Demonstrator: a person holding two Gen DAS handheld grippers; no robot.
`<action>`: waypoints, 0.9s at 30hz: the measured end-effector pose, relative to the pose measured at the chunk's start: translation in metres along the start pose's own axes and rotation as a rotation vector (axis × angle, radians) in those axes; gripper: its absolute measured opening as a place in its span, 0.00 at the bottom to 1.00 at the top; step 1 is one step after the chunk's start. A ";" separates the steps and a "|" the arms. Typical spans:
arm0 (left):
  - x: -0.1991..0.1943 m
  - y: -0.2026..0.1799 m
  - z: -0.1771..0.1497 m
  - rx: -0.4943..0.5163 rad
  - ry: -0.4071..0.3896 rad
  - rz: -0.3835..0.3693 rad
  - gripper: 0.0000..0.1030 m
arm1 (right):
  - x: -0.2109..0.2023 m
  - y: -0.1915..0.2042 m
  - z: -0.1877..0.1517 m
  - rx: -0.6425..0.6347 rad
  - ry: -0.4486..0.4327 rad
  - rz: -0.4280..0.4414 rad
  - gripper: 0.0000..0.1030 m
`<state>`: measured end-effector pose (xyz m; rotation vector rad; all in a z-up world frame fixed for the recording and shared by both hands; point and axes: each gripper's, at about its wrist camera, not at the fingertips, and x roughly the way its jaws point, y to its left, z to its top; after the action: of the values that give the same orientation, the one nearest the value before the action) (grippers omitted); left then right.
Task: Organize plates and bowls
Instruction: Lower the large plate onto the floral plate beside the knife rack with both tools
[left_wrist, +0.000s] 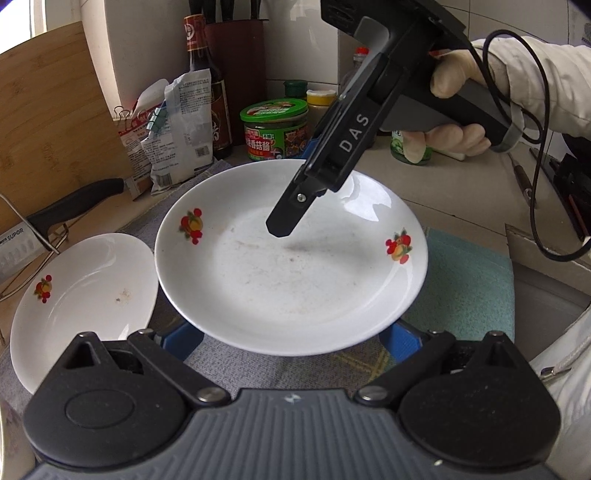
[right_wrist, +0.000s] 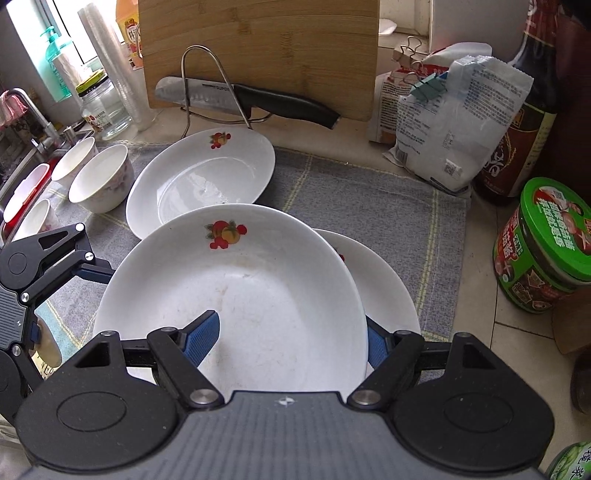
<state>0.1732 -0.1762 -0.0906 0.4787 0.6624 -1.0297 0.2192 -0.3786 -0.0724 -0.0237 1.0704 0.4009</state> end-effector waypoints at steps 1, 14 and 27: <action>0.002 0.000 0.001 -0.001 0.003 -0.003 0.97 | 0.001 -0.002 -0.001 0.004 0.001 0.000 0.82; 0.019 -0.005 0.014 -0.008 0.051 -0.008 0.97 | 0.012 -0.024 -0.006 0.045 0.010 0.023 0.82; 0.025 -0.001 0.019 -0.028 0.083 -0.007 0.97 | 0.017 -0.035 -0.008 0.068 0.013 0.064 0.82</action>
<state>0.1861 -0.2047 -0.0952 0.4973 0.7520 -1.0101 0.2309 -0.4074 -0.0964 0.0684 1.0994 0.4224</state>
